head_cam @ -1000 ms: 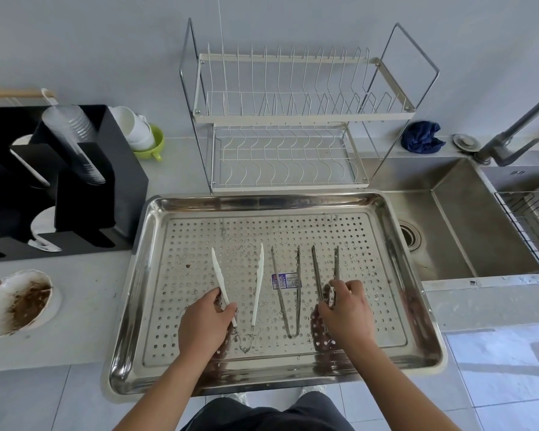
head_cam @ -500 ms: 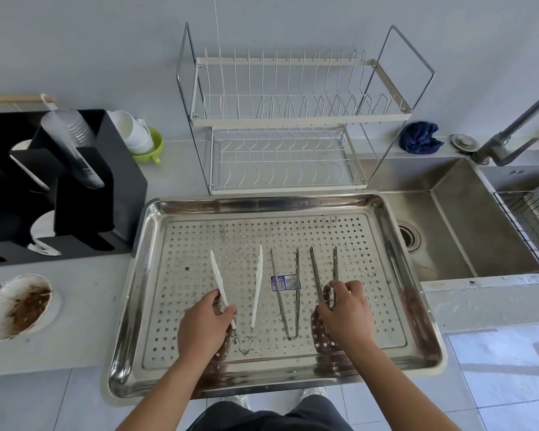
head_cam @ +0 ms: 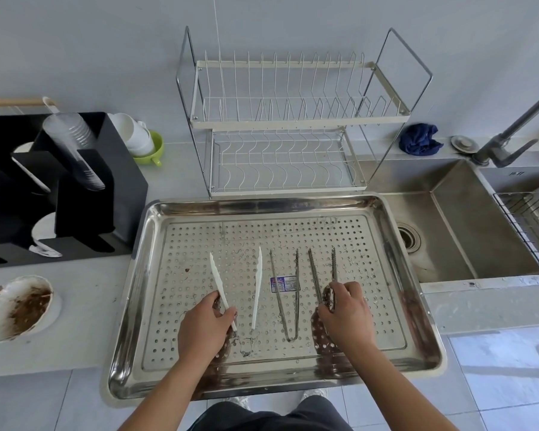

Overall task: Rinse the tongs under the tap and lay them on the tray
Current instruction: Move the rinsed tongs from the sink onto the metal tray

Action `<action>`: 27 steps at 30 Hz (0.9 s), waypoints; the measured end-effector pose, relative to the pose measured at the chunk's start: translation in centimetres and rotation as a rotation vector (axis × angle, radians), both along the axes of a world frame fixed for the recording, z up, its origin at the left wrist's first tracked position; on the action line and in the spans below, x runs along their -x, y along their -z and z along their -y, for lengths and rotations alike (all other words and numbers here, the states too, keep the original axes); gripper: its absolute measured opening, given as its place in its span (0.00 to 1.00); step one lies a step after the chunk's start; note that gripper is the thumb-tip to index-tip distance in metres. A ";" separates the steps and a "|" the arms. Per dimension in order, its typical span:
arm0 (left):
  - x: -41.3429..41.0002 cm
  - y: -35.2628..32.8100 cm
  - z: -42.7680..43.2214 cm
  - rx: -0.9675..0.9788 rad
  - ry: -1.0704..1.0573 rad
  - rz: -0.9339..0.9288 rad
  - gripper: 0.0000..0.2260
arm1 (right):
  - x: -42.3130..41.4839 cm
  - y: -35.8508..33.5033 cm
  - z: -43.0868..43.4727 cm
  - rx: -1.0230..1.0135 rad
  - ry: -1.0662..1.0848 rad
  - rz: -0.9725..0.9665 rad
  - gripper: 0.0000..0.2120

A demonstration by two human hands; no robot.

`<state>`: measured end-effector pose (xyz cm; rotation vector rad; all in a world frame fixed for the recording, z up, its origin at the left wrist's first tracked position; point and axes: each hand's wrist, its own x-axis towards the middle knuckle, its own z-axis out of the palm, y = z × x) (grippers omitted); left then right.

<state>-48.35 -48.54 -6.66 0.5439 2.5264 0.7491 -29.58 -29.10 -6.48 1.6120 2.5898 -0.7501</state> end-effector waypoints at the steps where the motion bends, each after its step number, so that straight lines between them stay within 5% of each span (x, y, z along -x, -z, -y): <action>1: 0.0 0.1 0.0 0.003 -0.004 -0.002 0.16 | 0.0 0.0 0.0 0.003 0.000 0.001 0.21; 18: -0.1 -0.7 -0.1 0.015 -0.027 0.025 0.23 | 0.0 -0.1 -0.2 0.054 0.040 -0.025 0.36; 27: 0.9 -3.1 -2.3 0.067 0.161 -0.341 0.25 | 1.7 -1.6 -2.2 -0.062 -0.041 -0.020 0.31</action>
